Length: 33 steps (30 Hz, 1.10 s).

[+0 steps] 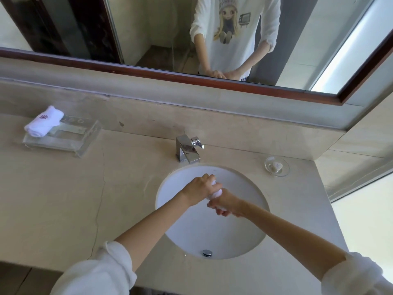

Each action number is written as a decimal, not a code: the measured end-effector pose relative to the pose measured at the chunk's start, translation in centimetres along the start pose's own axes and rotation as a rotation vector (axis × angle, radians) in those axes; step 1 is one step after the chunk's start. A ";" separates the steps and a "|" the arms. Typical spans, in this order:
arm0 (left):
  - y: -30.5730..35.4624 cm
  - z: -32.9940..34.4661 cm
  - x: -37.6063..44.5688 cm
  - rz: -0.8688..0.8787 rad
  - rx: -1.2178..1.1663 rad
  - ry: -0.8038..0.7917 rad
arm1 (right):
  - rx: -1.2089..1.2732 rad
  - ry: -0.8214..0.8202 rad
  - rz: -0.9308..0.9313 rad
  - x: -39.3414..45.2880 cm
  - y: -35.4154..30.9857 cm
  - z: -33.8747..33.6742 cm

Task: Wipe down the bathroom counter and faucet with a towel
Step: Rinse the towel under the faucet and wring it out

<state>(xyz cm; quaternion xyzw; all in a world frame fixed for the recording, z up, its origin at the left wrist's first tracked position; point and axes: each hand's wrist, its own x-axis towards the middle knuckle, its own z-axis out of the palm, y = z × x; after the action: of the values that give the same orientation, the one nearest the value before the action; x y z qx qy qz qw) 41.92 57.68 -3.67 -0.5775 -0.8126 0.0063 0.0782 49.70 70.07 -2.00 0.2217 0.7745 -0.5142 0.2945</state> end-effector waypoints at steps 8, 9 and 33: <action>2.5 -1.1 2.3 -0.336 0.000 -0.344 | -0.300 0.472 -0.136 2.2 1.6 2.2; 2.6 -0.9 2.4 -0.336 -0.029 -0.401 | -0.310 0.478 -0.131 2.3 1.7 2.4; 0.1 0.1 -3.5 -0.842 -1.141 -0.415 | 0.132 0.052 -0.081 0.9 0.2 -0.6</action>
<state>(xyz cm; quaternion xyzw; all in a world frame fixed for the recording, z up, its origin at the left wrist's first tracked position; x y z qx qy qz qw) 43.13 54.46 -4.17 -0.1544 -0.8406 -0.3385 -0.3937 49.06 70.80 -2.57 0.2222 0.7547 -0.5696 0.2381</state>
